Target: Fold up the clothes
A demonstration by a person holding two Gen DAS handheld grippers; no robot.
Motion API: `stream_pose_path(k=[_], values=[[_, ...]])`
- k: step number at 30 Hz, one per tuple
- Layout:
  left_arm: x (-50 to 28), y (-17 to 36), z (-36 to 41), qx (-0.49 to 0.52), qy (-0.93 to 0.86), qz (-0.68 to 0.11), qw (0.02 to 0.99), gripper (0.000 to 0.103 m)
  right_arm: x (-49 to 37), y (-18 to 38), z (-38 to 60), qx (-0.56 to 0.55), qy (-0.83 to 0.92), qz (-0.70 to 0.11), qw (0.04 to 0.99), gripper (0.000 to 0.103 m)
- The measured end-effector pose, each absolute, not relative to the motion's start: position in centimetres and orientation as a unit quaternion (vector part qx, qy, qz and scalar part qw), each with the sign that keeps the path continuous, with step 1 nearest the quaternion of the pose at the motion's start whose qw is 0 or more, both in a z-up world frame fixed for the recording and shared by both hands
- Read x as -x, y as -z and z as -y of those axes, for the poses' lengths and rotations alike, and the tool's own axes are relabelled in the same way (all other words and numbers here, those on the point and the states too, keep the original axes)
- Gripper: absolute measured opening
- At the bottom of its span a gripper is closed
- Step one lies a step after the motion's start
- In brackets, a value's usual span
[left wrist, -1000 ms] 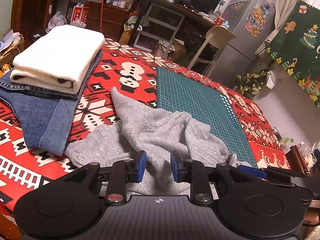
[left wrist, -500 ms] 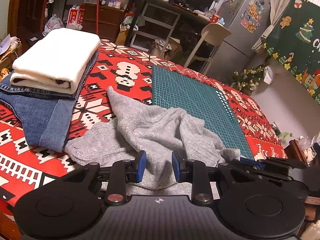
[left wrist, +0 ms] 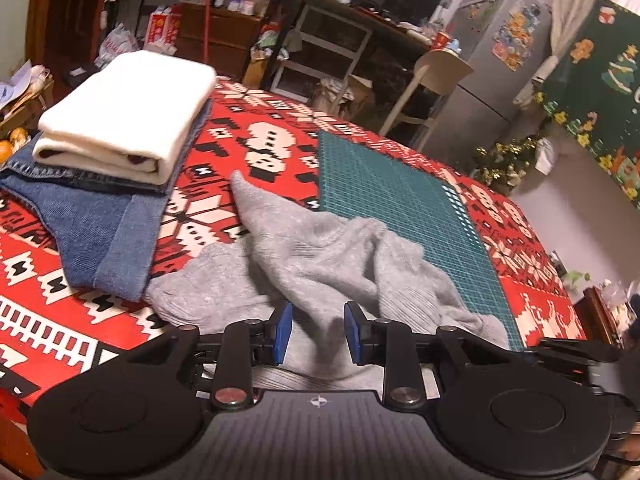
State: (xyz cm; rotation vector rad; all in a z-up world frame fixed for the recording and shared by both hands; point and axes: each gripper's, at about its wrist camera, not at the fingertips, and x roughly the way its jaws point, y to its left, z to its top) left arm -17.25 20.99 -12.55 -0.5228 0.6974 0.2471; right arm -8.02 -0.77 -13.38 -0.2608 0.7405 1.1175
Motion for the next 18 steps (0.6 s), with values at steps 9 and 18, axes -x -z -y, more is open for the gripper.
stream_pose_path(k=[9, 18], values=[[17.3, 12.8, -23.3, 0.260, -0.164, -0.331, 0.892, 0.036, 5.5, 13.1, 6.7, 0.102, -0.422, -0.359, 0.826, 0.038], [17.5, 13.8, -23.1, 0.252, -0.166, -0.347, 0.888, 0.036, 4.0, 16.6, 9.3, 0.103, -0.361, -0.411, 0.831, 0.037]])
